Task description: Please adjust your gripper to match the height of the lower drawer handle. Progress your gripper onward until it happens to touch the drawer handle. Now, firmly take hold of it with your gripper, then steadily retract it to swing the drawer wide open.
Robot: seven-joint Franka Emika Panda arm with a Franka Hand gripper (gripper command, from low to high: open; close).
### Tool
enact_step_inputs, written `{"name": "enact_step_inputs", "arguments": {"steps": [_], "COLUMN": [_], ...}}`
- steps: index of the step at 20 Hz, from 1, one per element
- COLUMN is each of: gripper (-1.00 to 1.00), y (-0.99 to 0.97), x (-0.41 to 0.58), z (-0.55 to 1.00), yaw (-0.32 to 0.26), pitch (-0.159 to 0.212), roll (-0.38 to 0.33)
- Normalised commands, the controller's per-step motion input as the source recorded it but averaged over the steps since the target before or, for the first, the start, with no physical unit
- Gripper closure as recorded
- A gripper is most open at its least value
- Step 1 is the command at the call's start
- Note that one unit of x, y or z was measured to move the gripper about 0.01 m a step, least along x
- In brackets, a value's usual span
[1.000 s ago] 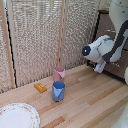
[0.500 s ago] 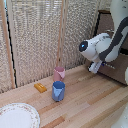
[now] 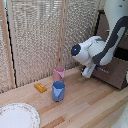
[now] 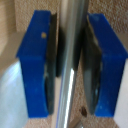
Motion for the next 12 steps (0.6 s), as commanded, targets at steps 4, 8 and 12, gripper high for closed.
{"name": "enact_step_inputs", "arguments": {"steps": [4,8,12], "gripper": [-1.0,-1.0,-1.0], "y": [-0.04,0.14,0.3], "x": [-0.027,-0.009,0.009], "z": [0.43,0.29,0.14], "yaw": [-0.009,-0.058,-0.22], "pitch": [-0.152,-0.198,-0.162], "roll": [0.105,0.213,0.219]}}
